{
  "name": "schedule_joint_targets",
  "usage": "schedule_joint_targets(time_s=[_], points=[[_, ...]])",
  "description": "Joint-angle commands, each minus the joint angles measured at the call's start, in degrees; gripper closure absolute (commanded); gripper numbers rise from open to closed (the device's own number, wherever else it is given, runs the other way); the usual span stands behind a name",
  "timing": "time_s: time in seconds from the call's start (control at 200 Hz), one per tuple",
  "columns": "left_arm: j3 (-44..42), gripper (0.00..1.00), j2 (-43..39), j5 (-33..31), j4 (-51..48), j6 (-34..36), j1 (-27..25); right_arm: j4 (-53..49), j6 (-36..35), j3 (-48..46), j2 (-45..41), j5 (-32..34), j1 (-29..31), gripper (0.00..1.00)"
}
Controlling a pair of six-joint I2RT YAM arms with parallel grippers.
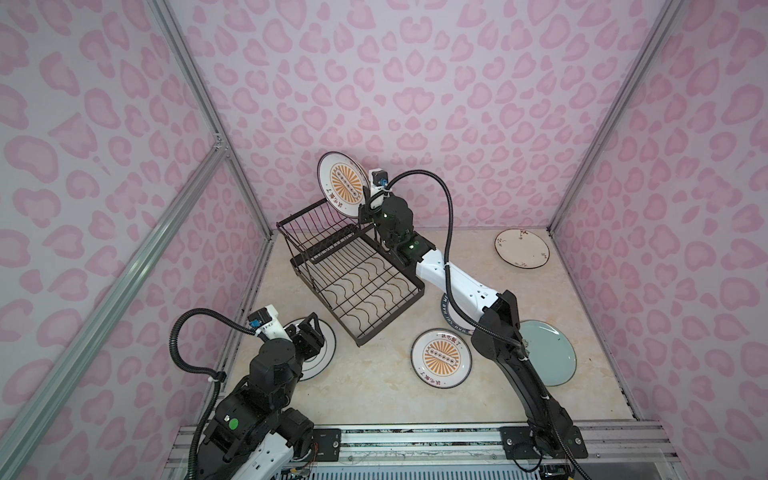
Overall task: Load the plates into the dish rack
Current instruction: 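Lower the sunburst plate into the upper slots beside the star plate with the right gripper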
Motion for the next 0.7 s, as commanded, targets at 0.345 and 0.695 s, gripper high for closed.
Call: schedule_joint_targets(time_s=[0.345, 0.695], points=[[0.41, 0.31, -1.07, -1.37, -1.77, -0.43, 0.06, 8.46, -15.27, 4.78, 4.9, 11.57, 3.08, 1.0], [0.34, 0.31, -1.6, -1.55, -2.13, -0.44, 0.09, 8.97, -22.09, 7.79, 7.45, 12.26, 2.97, 1.0]])
